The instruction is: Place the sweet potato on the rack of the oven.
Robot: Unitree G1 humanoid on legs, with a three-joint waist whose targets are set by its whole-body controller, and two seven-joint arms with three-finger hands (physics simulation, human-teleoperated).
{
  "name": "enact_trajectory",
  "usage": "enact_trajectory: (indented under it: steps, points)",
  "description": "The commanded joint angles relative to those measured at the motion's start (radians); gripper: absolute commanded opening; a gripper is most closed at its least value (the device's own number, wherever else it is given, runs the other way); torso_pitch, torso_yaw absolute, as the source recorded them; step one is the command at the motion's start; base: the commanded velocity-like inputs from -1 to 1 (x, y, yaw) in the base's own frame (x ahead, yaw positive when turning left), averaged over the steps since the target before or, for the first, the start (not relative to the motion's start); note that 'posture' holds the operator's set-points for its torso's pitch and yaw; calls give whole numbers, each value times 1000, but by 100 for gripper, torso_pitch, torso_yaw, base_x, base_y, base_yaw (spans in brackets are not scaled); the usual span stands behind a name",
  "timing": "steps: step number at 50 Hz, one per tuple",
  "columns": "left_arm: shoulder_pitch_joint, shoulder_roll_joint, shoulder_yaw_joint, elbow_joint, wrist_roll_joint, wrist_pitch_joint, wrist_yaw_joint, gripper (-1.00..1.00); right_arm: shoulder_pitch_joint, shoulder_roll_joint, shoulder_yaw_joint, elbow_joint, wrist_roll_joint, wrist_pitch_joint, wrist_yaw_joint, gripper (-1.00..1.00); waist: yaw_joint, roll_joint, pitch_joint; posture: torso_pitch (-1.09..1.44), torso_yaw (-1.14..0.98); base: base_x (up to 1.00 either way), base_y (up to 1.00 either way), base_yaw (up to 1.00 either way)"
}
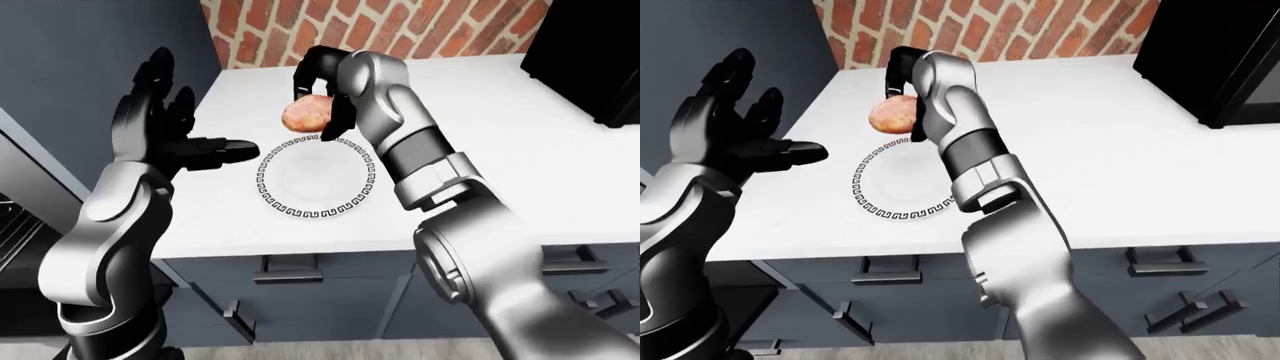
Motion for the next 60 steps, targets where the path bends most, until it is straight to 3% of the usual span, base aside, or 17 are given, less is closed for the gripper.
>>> enact_trajectory:
  steps: [1,9,35,38,40,41,54,58,60]
  points:
    - [-27,12,12,-31,0,-25,2,100,-40,-14,1,-61,18,27,17,-100,-1,6,-29,0,0,0,0,0]
    - [-25,11,12,-34,0,-26,3,100,-28,-60,15,-164,-7,88,106,-100,1,5,-28,0,0,0,0,0]
    - [-36,14,11,-40,-2,-18,7,100,57,-289,-53,-459,-143,122,351,-100,1,-2,-29,0,0,0,0,0]
    - [-30,12,10,-42,-1,-22,5,100,71,-292,-57,-479,-153,124,360,-100,0,-4,-29,0,0,0,0,0]
    - [-33,14,12,-43,-2,-18,5,100,70,-292,-60,-477,-157,124,356,-100,1,-6,-58,0,0,-15,0,0]
    - [-34,14,13,-46,-4,-15,6,100,73,-293,-61,-480,-158,124,358,-100,1,-9,-59,0,0,-15,0,0]
    - [-36,10,6,-31,4,-29,4,100,81,-292,-62,-470,-163,114,344,-100,7,-12,-47,0,0,-15,0,0]
    - [-37,13,10,-34,2,-24,2,100,85,-292,-61,-475,-168,114,346,-100,5,-21,-39,0,0,-15,0,0]
    - [-39,14,12,-37,-2,-18,3,100,85,-292,-61,-478,-170,114,350,-100,4,-33,-47,0,0,-15,0,0]
